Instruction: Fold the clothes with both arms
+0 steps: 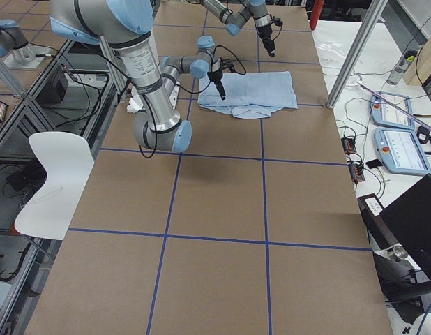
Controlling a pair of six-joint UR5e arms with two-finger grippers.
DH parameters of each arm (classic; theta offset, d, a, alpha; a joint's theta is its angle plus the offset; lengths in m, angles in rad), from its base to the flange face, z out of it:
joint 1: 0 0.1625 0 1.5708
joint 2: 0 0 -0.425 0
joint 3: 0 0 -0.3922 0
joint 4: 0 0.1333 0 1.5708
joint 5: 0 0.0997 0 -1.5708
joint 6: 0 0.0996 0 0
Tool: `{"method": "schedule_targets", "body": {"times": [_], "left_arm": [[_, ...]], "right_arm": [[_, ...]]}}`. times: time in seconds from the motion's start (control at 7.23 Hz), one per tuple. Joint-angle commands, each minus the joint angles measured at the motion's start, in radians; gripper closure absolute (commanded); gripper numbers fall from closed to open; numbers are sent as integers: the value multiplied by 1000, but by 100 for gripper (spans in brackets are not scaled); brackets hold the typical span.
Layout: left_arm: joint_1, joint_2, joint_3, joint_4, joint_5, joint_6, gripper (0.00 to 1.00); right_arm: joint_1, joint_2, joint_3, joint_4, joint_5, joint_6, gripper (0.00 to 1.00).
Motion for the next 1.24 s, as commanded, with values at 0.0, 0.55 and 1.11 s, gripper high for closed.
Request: {"method": "schedule_targets", "body": {"times": [0.0,0.55,1.11], "left_arm": [[-2,24,-13,0,-3,25,46],[0,29,-16,0,-1,24,46],[3,27,-15,0,-1,13,46]], "right_arm": [[-8,41,-65,-27,3,-158,0],[-37,114,-99,-202,-3,-254,0],[-57,133,-162,-200,-3,-254,0]]}}
